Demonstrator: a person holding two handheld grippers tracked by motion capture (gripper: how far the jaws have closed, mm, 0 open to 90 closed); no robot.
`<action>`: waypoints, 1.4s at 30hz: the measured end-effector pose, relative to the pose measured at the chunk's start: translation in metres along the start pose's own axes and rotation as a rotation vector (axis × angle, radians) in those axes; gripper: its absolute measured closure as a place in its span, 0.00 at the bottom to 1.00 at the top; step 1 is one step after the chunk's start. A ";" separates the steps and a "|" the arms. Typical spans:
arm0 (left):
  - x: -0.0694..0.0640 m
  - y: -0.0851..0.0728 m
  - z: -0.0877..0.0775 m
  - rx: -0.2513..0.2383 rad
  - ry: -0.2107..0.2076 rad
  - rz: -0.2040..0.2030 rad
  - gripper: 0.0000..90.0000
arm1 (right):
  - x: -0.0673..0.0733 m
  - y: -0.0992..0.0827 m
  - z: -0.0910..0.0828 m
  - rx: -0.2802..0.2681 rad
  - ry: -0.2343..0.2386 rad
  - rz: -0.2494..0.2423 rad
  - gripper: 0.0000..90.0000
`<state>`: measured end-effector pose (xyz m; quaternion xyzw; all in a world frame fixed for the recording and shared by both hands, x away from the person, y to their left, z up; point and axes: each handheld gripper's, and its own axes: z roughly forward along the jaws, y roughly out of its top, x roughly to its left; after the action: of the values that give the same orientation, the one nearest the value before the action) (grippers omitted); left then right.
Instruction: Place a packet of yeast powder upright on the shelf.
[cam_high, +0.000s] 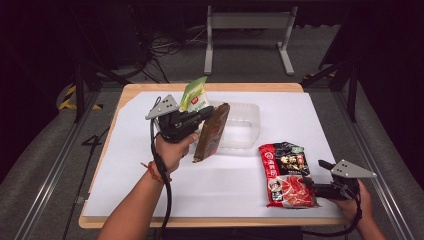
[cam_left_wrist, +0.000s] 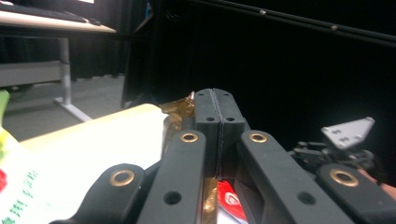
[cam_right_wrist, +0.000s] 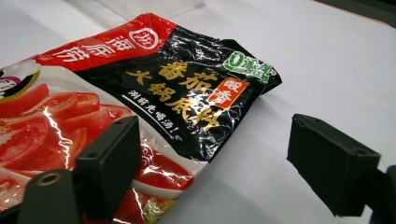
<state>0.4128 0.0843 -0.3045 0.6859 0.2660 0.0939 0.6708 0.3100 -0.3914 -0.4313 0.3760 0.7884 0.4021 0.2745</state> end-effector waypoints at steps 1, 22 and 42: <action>0.003 0.003 0.005 0.005 0.016 0.003 1.00 | 0.000 0.000 0.000 0.000 0.000 -0.001 0.20; 0.024 0.018 0.047 -0.006 0.147 0.004 1.00 | -0.001 -0.001 0.000 -0.002 0.007 0.003 0.20; 0.025 0.025 0.044 -0.049 0.141 -0.021 1.00 | 0.000 -0.001 0.000 0.004 0.006 0.001 0.20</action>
<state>0.4611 0.0589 -0.2890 0.6581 0.3172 0.1415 0.6681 0.3103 -0.3918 -0.4319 0.3755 0.7899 0.4018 0.2714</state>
